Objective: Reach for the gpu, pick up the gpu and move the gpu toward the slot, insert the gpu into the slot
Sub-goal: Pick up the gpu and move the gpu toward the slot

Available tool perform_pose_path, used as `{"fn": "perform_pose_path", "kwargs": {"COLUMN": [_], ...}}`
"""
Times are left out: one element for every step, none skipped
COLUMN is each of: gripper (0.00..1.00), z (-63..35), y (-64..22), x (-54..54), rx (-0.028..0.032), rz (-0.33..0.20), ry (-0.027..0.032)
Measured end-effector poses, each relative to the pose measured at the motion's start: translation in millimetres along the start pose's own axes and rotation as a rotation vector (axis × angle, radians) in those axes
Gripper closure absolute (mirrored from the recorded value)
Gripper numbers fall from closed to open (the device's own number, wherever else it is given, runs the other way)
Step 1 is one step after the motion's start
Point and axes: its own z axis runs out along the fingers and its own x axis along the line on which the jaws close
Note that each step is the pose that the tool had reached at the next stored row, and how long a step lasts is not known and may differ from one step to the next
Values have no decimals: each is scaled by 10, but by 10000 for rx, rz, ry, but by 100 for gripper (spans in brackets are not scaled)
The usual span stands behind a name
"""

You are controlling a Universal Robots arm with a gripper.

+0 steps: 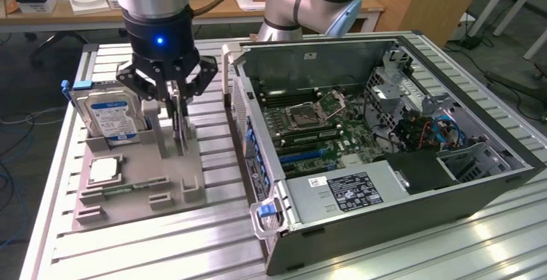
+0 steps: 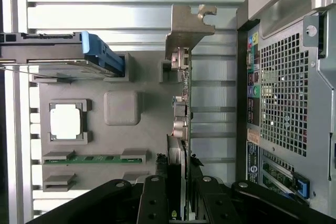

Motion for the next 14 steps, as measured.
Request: {"fn": "perform_pose_path", "kwargs": {"gripper": [74,74,74,74,74,74,74,74,74,74,74,74,74,74], "z": [-18,-38,-61,-83,-106,-128,-148,-165,-181,-196,-221,-237,-253,-268], "y": [1,2,3,4,5,6,6,7,8,8,10,10,11,11], "x": [0,0,0,-1,-1,-1,-1,-1,-1,-1,-2,-2,-2,-2], "rx": [0,0,0,0,0,0,0,0,0,0,0,0,0,0], "rz": [0,0,0,0,0,0,0,0,0,0,0,0,1,0], "ry": [0,0,0,0,0,1,0,0,1,0,1,1,0,1]}}
